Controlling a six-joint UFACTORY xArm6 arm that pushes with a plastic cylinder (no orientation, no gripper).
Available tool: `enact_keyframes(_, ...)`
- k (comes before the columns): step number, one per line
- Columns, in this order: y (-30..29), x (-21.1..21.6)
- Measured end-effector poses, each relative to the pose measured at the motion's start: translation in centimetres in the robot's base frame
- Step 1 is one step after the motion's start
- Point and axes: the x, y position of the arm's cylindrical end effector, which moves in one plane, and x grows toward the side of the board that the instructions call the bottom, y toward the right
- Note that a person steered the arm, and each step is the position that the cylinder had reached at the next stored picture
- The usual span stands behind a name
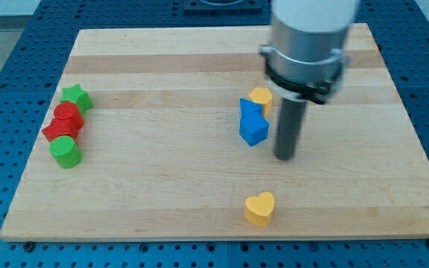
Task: Push the yellow heart below the blue blocks
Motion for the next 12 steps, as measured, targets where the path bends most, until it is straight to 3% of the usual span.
enact_keyframes(1, 7.0, 4.7)
enact_keyframes(2, 9.5, 9.8)
enact_keyframes(3, 7.7, 10.7)
enact_keyframes(5, -6.8, 10.6)
enact_keyframes(6, -12.5, 7.6)
enact_keyframes(7, -13.1, 2.1)
enact_keyframes(8, -13.5, 1.5)
enact_keyframes(9, -18.6, 3.2)
enact_keyframes(10, -17.9, 4.3)
enact_keyframes(12, -9.6, 4.4)
